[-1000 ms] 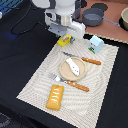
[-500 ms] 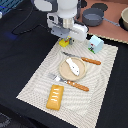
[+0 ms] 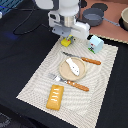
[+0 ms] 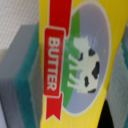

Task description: Interact with the objects in diverse but meaningful ways.

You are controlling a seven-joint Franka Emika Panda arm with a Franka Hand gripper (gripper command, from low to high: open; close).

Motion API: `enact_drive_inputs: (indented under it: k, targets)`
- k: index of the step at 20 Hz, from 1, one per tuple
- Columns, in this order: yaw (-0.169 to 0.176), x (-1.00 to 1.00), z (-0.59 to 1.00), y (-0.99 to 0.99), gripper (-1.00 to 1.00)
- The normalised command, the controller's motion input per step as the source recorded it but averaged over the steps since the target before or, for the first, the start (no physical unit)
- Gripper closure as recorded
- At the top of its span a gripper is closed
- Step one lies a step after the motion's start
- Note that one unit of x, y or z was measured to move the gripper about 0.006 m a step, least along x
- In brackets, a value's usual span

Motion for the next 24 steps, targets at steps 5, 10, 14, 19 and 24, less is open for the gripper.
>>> enact_drive_inputs:
  k: [5, 10, 14, 19, 24]
  targets:
    - [0.231, -0.08, 0.55, 0.02, 1.0]
    - [0.272, 0.0, 0.26, 0.07, 1.0]
    - [0.198, 0.05, 0.26, -0.33, 1.0]
    - [0.099, 0.08, 0.2, -0.69, 1.0]
    - [0.038, 0.06, 0.31, -0.79, 1.0]
